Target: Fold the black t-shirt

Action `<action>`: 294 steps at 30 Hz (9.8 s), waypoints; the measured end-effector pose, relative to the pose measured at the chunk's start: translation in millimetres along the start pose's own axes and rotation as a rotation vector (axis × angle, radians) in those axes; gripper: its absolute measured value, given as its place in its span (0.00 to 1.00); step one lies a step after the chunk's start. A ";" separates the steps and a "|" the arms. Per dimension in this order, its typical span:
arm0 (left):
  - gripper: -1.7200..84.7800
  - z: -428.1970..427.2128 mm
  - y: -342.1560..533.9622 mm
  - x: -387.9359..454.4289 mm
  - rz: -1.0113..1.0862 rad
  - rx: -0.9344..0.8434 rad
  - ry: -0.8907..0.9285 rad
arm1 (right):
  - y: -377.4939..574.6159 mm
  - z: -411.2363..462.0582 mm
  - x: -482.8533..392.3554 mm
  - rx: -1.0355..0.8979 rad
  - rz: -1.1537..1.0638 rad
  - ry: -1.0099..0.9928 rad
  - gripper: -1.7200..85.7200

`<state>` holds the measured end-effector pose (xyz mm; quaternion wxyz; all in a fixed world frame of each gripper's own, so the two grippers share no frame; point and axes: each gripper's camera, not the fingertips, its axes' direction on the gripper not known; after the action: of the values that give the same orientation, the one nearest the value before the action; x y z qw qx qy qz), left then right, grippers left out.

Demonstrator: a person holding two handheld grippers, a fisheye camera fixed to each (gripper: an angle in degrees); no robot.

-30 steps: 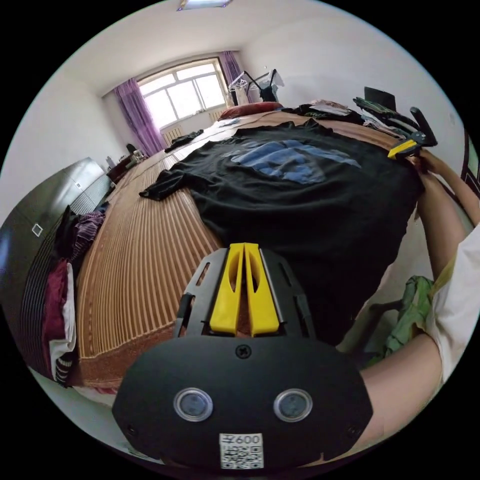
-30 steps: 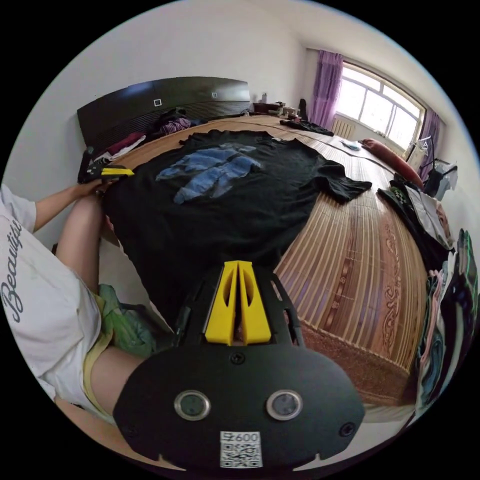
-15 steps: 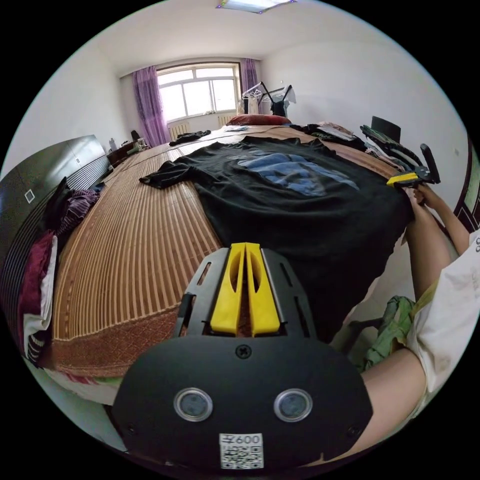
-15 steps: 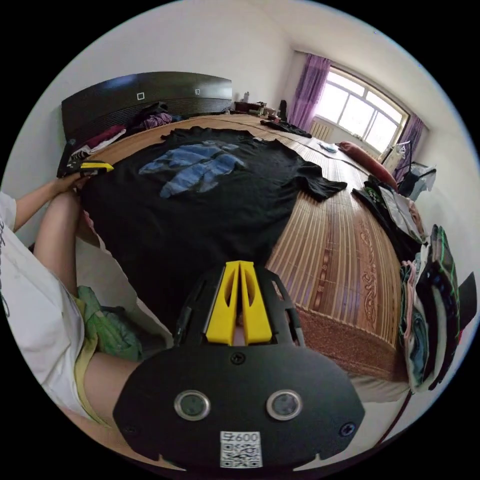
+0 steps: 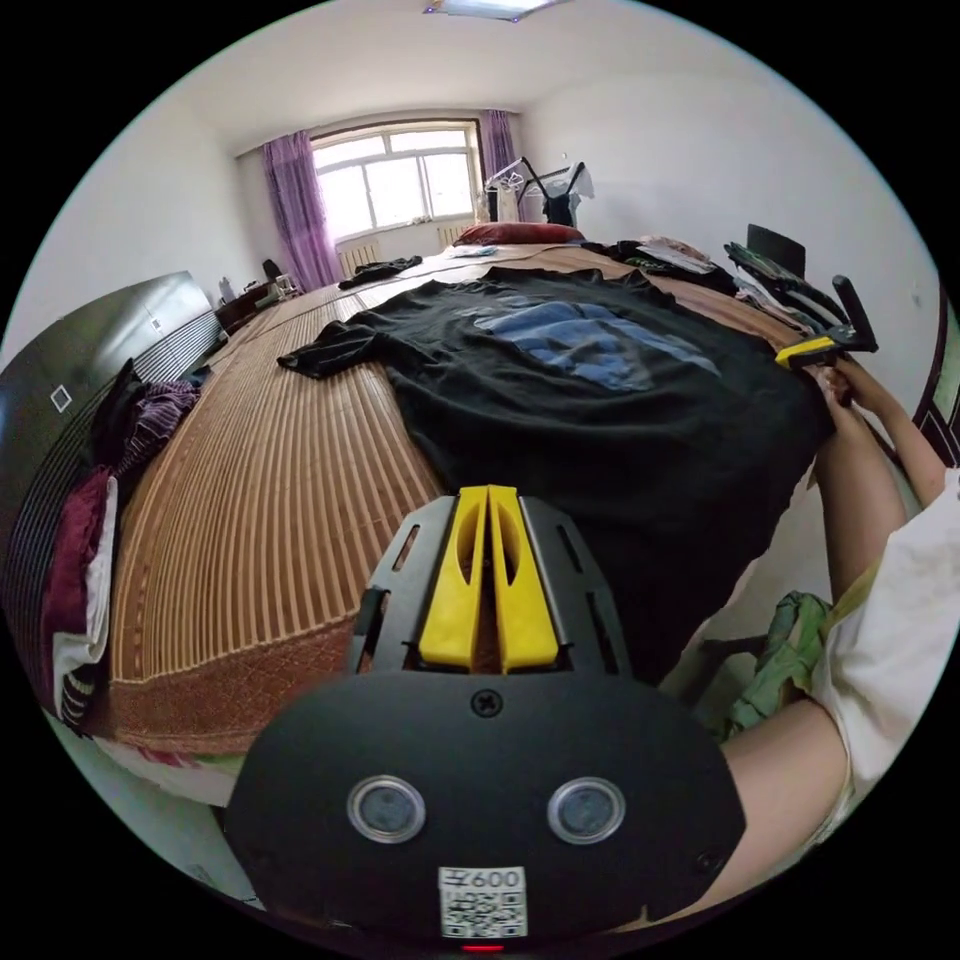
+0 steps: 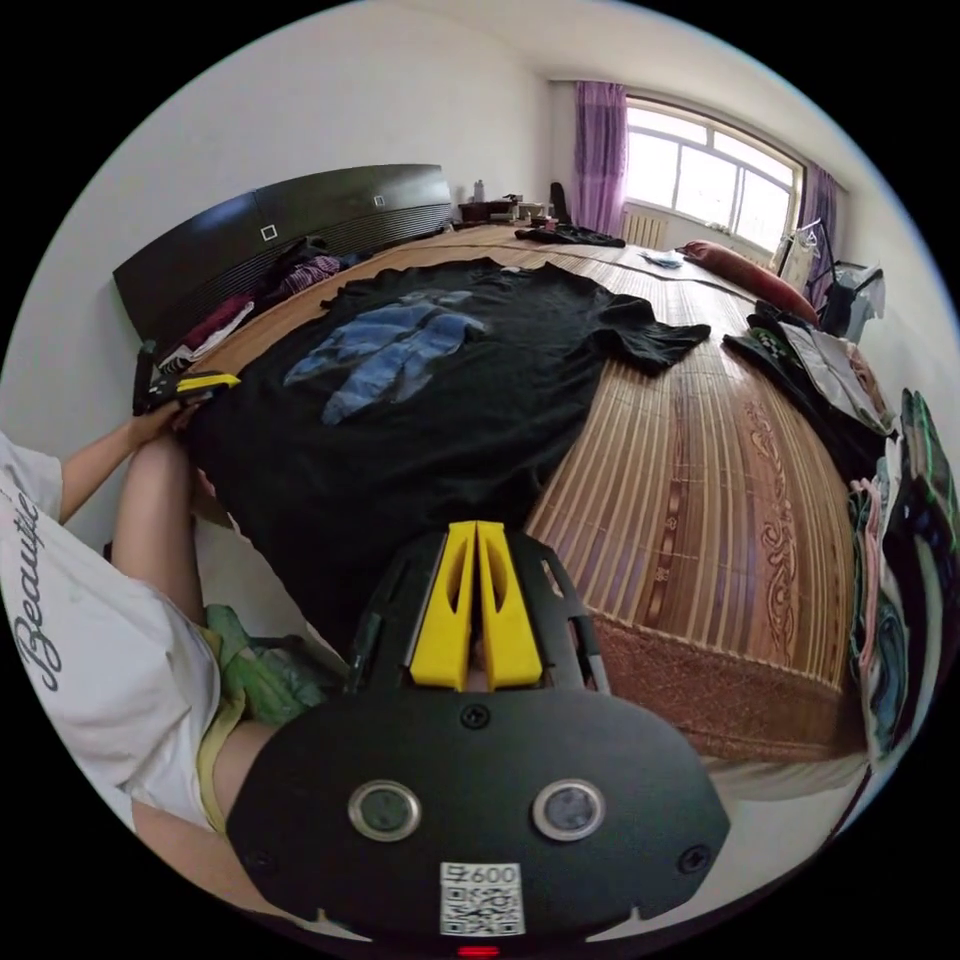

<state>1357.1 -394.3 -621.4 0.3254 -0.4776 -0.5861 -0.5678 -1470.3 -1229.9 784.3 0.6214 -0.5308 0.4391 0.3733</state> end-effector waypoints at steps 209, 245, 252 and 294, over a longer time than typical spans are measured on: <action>0.03 313.4 -167.3 -275.8 0.038 0.453 -0.314 | 168.0 -8.8 7.6 0.611 0.039 0.308 0.01; 0.03 292.0 60.2 -108.0 -0.329 0.241 0.018 | -583.6 647.2 -388.7 -0.201 -0.253 -0.019 0.02; 0.03 237.9 138.1 -18.1 -0.205 0.209 -0.009 | -600.9 647.7 -356.6 -0.023 -0.086 -0.472 0.01; 0.03 58.9 704.3 454.0 -0.227 0.159 0.073 | -678.9 721.5 -395.5 -0.021 -0.137 0.030 0.01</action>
<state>1870.5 -321.5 39.5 0.3171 -0.3600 -0.6674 -0.5695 -863.8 -623.7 1418.8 0.6333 -0.5716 0.4070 0.3264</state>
